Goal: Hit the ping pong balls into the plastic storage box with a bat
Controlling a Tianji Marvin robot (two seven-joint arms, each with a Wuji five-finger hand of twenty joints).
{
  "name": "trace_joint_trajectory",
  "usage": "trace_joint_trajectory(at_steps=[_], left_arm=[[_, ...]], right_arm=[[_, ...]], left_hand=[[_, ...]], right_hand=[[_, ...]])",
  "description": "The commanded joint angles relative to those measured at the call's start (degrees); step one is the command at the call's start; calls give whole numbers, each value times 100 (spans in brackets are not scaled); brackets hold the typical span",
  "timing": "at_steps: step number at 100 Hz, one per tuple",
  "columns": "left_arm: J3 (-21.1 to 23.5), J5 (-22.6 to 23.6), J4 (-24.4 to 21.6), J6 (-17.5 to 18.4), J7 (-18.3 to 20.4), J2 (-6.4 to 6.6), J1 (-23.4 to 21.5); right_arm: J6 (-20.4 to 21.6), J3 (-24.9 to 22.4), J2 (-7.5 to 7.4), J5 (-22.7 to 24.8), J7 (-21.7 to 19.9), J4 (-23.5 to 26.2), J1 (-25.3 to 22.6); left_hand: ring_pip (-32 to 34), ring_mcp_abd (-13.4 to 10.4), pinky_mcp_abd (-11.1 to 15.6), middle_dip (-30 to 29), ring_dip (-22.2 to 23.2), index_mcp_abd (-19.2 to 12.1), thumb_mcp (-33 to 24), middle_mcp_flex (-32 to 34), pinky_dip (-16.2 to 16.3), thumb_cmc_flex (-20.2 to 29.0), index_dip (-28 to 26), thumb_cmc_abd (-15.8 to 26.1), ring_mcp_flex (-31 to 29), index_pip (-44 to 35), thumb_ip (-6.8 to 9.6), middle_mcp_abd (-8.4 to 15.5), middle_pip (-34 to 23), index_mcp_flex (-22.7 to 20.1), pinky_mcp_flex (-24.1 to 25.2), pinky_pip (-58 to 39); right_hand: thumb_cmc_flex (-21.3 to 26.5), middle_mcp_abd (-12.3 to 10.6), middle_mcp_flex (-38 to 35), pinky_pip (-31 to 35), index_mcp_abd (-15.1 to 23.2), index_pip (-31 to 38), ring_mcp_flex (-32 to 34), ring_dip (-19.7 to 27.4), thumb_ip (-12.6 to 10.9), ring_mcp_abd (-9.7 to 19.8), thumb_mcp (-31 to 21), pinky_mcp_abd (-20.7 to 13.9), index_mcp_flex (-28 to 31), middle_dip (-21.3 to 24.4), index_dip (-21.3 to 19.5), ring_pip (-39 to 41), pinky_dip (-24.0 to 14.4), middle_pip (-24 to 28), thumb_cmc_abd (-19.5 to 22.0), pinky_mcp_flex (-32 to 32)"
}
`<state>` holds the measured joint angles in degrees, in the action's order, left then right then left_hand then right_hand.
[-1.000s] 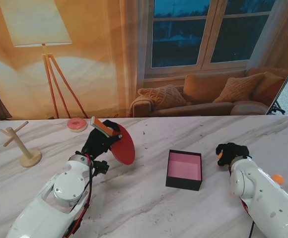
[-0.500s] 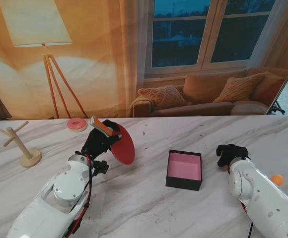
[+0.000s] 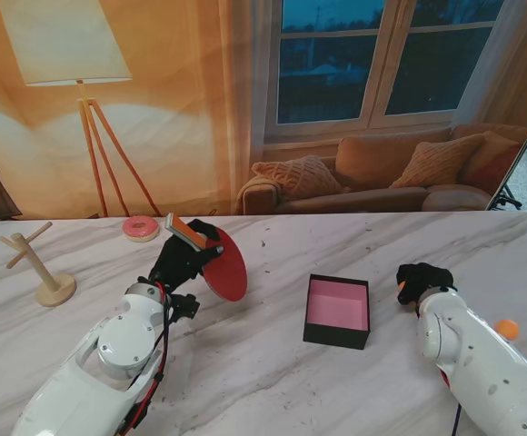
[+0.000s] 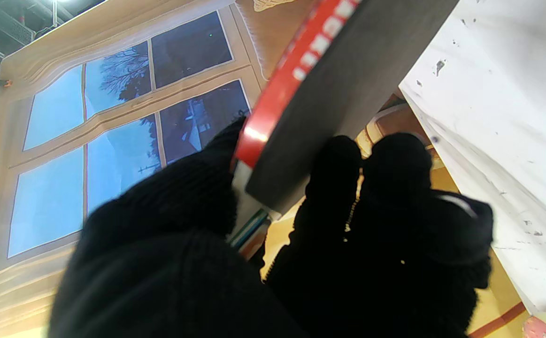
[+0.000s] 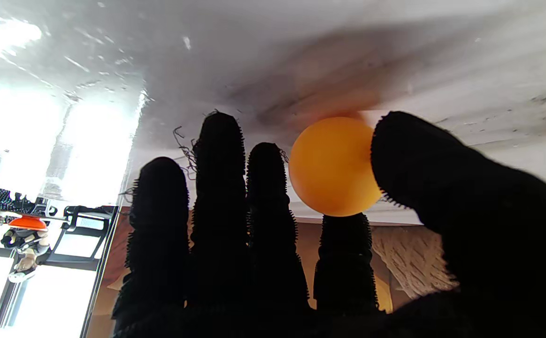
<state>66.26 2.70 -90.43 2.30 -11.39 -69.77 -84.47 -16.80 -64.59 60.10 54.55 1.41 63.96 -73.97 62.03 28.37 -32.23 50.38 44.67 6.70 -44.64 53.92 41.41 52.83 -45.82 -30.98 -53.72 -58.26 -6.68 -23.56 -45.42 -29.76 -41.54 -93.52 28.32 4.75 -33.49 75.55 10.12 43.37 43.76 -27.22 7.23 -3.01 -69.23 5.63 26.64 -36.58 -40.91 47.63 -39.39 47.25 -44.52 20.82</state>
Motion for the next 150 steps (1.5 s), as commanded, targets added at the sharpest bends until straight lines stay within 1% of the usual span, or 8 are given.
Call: trace_joint_trajectory(at_steps=[1, 32, 37, 39, 50, 64, 114, 150], left_arm=[[3, -7, -26, 15, 57, -24, 0], [-1, -11, -26, 6, 60, -24, 2], [-2, -14, -27, 3, 59, -25, 2], [-2, -14, -27, 2, 59, -25, 2], [-3, -16, -27, -2, 61, -25, 3], [-3, -17, -27, -3, 61, -25, 4], [-5, -16, -24, -9, 52, -28, 8], [-13, -19, -24, -31, 52, -30, 13]], right_arm=[[-57, 43, 3, 25, -171, -40, -18], [-97, 111, -6, 52, -197, -77, 12], [-96, 136, -5, 55, -172, -106, 29], [-98, 144, -3, 51, -163, -116, 34], [-105, 180, 11, -1, -105, -160, 60], [-61, 218, 22, -25, -14, -213, 88], [-3, 438, 77, -201, 323, -564, 273], [-83, 335, 113, -226, 504, -533, 200]], left_hand=[[229, 676, 549, 199, 52, 294, -264, 112, 52, 273, -85, 130, 41, -248, -122, 553, -246, -74, -68, -330], [229, 680, 549, 201, 51, 293, -275, 113, 50, 269, -86, 124, 42, -247, -124, 559, -246, -75, -69, -332], [228, 680, 549, 202, 51, 295, -279, 113, 49, 273, -86, 121, 44, -246, -123, 557, -246, -75, -69, -332], [228, 681, 549, 202, 51, 296, -279, 114, 49, 270, -86, 123, 46, -246, -125, 556, -245, -75, -69, -332], [231, 678, 549, 204, 52, 299, -281, 115, 48, 268, -86, 126, 46, -247, -128, 561, -249, -79, -69, -333], [230, 686, 548, 202, 52, 295, -284, 113, 47, 269, -86, 121, 45, -245, -128, 557, -248, -73, -68, -332], [233, 687, 546, 202, 53, 290, -284, 107, 45, 258, -92, 141, 50, -247, -132, 556, -254, -70, -67, -332], [236, 686, 550, 199, 54, 291, -286, 107, 44, 257, -94, 137, 49, -249, -133, 558, -256, -72, -69, -334]], right_hand=[[148, 20, -60, 208, 39, -46, 185, -43, 107, 39, -335, 130, 293, -53, 83, 140, 49, 40, -146, 52], [452, 63, -404, 1278, -43, 313, 897, -197, 70, 85, -461, 16, 634, -125, -53, 781, -246, 216, -314, 1292], [513, 76, -494, 1336, -61, 394, 1046, -137, 213, 74, -465, 6, 735, -127, -81, 882, -180, 258, -367, 1480], [566, 80, -530, 1370, -55, 464, 1102, -10, 356, 60, -484, 12, 779, -124, 2, 942, -117, 278, -394, 1539], [757, 105, -718, 1493, -44, 905, 1373, 236, 728, 37, -436, 8, 980, -173, 334, 1082, 24, 344, -531, 1839], [936, 137, -1016, 1606, -26, 1508, 1626, 367, 932, 59, -374, -15, 1222, -234, 604, 1200, 133, 379, -658, 2115], [951, 141, -1659, 1928, 26, 1964, 2025, 330, 924, 127, -371, 13, 1934, -294, 938, 1418, 186, 477, -428, 2494], [1354, 164, -1912, 2093, -84, 2087, 2138, 376, 879, 120, -336, 9, 2330, -302, 1092, 1515, 253, 511, -213, 2624]])
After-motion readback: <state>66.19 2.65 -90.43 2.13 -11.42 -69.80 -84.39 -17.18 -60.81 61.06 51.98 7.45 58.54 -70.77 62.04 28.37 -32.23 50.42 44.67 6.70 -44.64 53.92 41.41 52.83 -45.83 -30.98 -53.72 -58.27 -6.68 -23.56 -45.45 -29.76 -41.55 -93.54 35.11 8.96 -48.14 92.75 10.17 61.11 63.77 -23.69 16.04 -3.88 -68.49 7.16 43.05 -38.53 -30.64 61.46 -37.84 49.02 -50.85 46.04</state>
